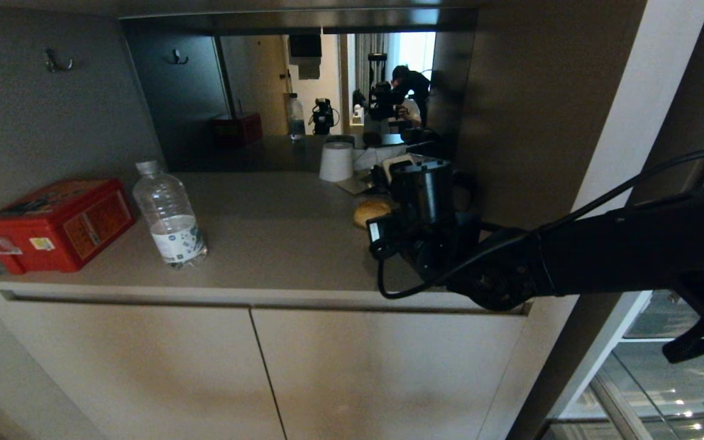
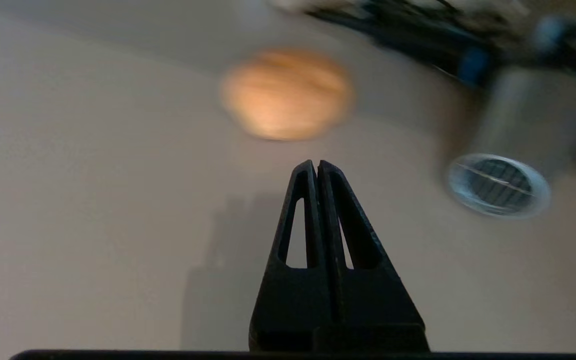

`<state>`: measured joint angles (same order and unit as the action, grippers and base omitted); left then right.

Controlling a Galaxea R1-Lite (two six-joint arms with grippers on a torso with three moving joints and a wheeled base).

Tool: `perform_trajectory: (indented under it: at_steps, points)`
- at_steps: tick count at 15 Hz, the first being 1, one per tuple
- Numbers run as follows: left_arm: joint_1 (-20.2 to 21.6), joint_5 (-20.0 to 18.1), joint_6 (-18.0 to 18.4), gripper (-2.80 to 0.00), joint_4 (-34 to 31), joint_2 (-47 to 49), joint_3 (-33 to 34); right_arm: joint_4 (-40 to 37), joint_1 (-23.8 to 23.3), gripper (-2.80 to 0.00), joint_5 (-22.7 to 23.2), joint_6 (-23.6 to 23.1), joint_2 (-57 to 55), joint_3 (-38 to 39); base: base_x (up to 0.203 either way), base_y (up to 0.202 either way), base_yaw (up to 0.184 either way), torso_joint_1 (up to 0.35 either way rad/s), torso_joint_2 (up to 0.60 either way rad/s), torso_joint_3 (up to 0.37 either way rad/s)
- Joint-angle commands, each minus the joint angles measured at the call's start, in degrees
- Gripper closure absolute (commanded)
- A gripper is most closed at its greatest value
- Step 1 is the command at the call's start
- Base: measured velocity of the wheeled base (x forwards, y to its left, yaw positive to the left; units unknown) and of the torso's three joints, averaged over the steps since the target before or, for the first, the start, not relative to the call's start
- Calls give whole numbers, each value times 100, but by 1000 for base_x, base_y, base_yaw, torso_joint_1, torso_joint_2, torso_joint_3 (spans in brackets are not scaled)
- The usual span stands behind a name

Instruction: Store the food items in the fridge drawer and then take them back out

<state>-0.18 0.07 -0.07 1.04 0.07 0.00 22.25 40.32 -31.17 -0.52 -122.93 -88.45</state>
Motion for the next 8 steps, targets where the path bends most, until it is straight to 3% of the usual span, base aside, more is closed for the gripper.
perform_trajectory:
  at_steps: [1, 4, 8]
  points:
    - [1, 1, -1, 0, 2, 1, 35, -169, -183, 0, 8, 31, -34, -153, 0, 0, 0, 0, 0, 0]
    - [1, 1, -1, 0, -4, 1, 35, -1077, -402, 0, 321, 92, 248, -326, 0, 0, 0, 0, 0, 0]
    - [1, 1, -1, 0, 2, 1, 35, -2571, -452, 0, 1028, 766, 762, -883, 0, 0, 0, 0, 0, 0]
